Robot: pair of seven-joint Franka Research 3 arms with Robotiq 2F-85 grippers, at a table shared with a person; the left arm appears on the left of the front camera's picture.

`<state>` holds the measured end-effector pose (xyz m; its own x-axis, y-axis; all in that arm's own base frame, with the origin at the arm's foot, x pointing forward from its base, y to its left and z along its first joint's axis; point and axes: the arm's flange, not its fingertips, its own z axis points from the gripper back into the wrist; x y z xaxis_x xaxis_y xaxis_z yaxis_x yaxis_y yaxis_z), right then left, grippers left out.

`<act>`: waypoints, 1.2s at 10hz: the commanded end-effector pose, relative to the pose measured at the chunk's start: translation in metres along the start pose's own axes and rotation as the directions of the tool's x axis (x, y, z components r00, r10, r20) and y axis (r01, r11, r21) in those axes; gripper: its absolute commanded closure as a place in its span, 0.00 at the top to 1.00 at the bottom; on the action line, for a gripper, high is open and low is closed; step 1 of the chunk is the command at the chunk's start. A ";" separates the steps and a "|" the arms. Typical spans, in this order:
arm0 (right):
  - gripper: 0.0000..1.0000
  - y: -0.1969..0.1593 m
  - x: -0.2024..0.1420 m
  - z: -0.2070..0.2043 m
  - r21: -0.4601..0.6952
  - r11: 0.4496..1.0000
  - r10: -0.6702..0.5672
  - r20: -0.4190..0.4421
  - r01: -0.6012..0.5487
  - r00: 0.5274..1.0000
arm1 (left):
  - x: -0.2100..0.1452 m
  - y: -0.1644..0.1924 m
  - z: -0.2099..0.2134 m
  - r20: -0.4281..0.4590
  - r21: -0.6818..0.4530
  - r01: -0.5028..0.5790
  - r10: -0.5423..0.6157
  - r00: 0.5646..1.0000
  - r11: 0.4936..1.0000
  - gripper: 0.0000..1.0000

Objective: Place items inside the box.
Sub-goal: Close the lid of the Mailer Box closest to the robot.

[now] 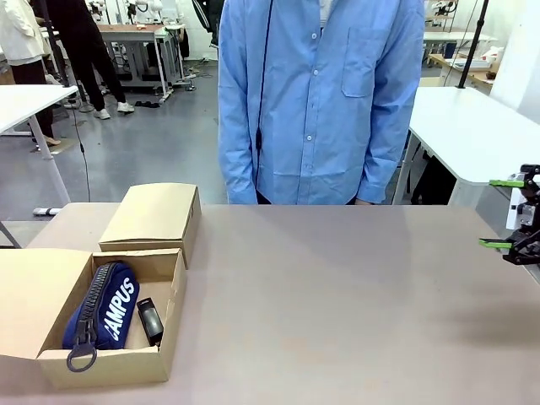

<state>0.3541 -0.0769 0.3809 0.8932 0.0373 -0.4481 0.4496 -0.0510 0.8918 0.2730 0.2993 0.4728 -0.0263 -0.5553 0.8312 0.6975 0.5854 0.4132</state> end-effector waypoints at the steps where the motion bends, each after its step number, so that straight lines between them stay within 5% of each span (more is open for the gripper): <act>1: 1.00 0.006 -0.001 0.000 -0.005 1.000 -0.021 -0.012 0.020 1.000 | 0.032 -0.014 -0.009 0.076 -0.093 0.061 -0.054 0.996 0.994 1.00; 3: 1.00 0.006 -0.001 0.000 -0.005 1.000 -0.021 -0.012 0.020 1.000 | 0.010 -0.003 -0.006 0.024 -0.032 0.021 -0.021 0.999 0.999 1.00; 7: 1.00 0.006 -0.001 0.000 -0.005 1.000 -0.021 -0.012 0.020 1.000 | -0.046 0.027 -0.017 0.025 -0.198 0.159 -0.157 0.987 0.967 1.00; 9: 1.00 0.006 -0.001 0.000 -0.005 1.000 -0.021 -0.012 0.020 1.000 | -0.072 0.034 -0.022 -0.192 -0.179 0.112 -0.147 0.970 0.978 1.00; 12: 1.00 0.006 -0.001 0.000 -0.005 1.000 -0.021 -0.012 0.020 1.000 | -0.092 0.015 -0.060 -0.318 -0.224 0.093 -0.163 0.934 0.970 1.00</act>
<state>0.3544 -0.0773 0.3803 0.8923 0.0373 -0.4499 0.4514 -0.0517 0.8908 0.3267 0.3446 0.3919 0.0922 -0.7679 0.6338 0.8233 0.4169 0.3852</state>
